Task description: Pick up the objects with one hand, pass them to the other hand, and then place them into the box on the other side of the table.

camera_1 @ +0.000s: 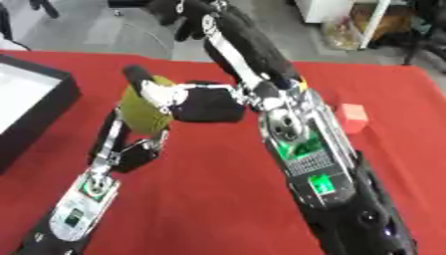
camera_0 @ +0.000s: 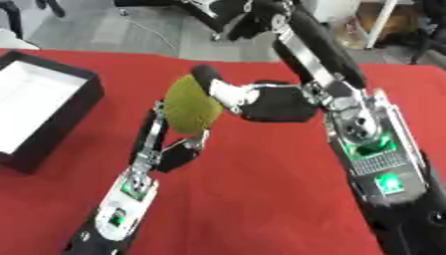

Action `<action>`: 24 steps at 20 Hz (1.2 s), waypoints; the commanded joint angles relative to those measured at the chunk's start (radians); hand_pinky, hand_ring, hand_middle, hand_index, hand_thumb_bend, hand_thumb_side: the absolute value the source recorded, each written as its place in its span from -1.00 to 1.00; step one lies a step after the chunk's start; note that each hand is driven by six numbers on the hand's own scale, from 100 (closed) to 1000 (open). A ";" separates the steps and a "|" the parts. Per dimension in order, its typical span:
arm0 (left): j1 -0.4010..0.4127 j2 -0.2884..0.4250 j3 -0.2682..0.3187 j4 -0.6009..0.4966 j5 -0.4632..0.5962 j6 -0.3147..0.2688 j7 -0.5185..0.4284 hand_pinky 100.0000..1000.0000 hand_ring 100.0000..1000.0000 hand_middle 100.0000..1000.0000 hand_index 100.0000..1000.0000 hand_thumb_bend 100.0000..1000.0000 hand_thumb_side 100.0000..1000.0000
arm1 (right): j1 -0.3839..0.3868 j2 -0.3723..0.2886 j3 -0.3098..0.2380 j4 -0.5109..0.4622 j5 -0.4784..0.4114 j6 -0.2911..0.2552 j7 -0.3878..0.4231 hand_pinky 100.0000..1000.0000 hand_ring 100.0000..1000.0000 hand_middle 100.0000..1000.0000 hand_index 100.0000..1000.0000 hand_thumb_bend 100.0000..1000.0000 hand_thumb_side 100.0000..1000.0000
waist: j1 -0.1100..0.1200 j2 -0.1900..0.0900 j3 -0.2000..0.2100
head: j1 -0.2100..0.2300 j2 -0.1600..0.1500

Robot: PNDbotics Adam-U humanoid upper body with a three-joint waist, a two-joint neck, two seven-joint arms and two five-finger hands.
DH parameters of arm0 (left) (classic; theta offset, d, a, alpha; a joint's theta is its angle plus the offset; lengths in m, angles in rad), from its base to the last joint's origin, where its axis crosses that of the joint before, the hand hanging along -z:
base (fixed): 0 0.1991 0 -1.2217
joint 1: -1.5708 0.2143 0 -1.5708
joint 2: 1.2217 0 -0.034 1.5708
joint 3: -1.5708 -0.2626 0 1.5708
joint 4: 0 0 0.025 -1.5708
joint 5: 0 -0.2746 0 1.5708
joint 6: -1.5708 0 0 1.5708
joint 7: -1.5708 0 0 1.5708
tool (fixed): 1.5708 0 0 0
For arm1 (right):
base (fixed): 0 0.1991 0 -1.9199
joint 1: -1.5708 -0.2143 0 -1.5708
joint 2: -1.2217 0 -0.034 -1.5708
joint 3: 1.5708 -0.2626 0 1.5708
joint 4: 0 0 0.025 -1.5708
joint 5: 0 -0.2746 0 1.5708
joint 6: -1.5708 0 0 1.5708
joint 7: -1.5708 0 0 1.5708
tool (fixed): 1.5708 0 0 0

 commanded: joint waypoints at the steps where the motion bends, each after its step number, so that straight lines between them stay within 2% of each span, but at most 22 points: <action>1: -0.010 0.071 0.067 -0.047 -0.001 0.028 0.043 0.02 -0.36 -0.52 -0.28 -1.00 -0.41 | 0.011 -0.042 -0.049 -0.021 -0.014 -0.005 -0.045 0.34 0.27 0.34 0.64 -0.55 0.05 | 0.011 -0.039 0.003 | 0.059 0.015; 5: 0.023 0.159 0.155 -0.070 -0.017 0.081 0.097 0.02 -0.36 -0.52 -0.28 -1.00 -0.44 | 0.089 -0.094 -0.098 -0.021 0.006 0.035 -0.094 0.32 0.24 0.31 0.61 -0.57 0.01 | 0.024 -0.052 0.011 | 0.196 0.023; 9: 0.065 0.254 0.250 -0.065 -0.040 0.140 0.156 0.01 -0.36 -0.52 -0.28 -1.00 -0.46 | 0.179 -0.117 -0.122 -0.020 0.042 0.086 -0.127 0.30 0.22 0.30 0.59 -0.57 -0.01 | 0.032 -0.056 0.009 | 0.272 0.024; 12: 0.092 0.329 0.325 -0.023 -0.055 0.185 0.202 0.00 -0.36 -0.52 -0.27 -1.00 -0.47 | 0.227 -0.115 -0.128 -0.012 0.058 0.110 -0.148 0.29 0.21 0.28 0.59 -0.58 -0.02 | 0.034 -0.056 0.001 | 0.300 0.024; 15: 0.110 0.407 0.386 0.052 -0.044 0.234 0.222 0.00 -0.36 -0.51 -0.27 -1.00 -0.48 | 0.251 -0.107 -0.129 0.005 0.065 0.116 -0.165 0.28 0.20 0.28 0.58 -0.58 -0.03 | 0.035 -0.055 -0.009 | 0.311 0.024; 19: 0.120 0.503 0.426 0.159 -0.028 0.300 0.188 0.01 -0.34 -0.50 -0.25 -1.00 -0.50 | 0.261 -0.102 -0.124 0.023 0.065 0.109 -0.175 0.29 0.20 0.28 0.58 -0.59 -0.02 | 0.034 -0.054 -0.020 | 0.312 0.024; 20: 0.114 0.516 0.431 0.186 -0.035 0.317 0.179 0.05 -0.28 -0.45 -0.20 -1.00 -0.50 | 0.262 -0.101 -0.123 0.026 0.064 0.107 -0.176 0.29 0.20 0.27 0.58 -0.60 -0.02 | 0.034 -0.054 -0.022 | 0.312 0.024; 21: 0.109 0.521 0.438 0.213 -0.043 0.333 0.169 0.18 -0.10 -0.21 0.02 -1.00 -0.33 | 0.263 -0.100 -0.122 0.028 0.064 0.106 -0.176 0.29 0.19 0.27 0.58 -0.60 -0.02 | 0.034 -0.053 -0.023 | 0.311 0.024; 22: 0.104 0.525 0.442 0.240 -0.055 0.350 0.156 0.29 0.08 0.01 0.26 -0.60 -0.09 | 0.264 -0.100 -0.122 0.030 0.064 0.104 -0.176 0.29 0.19 0.27 0.58 -0.61 -0.02 | 0.033 -0.053 -0.025 | 0.311 0.024; 23: 0.095 0.530 0.441 0.267 -0.069 0.367 0.141 0.36 0.19 0.14 0.38 -0.33 0.04 | 0.264 -0.099 -0.121 0.032 0.064 0.102 -0.175 0.29 0.19 0.27 0.58 -0.61 -0.02 | 0.033 -0.053 -0.026 | 0.311 0.024; 24: 0.081 0.536 0.436 0.294 -0.084 0.383 0.125 0.48 0.41 0.41 0.61 0.14 0.27 | 0.265 -0.099 -0.120 0.033 0.064 0.101 -0.174 0.29 0.19 0.26 0.58 -0.62 -0.02 | 0.033 -0.052 -0.027 | 0.312 0.024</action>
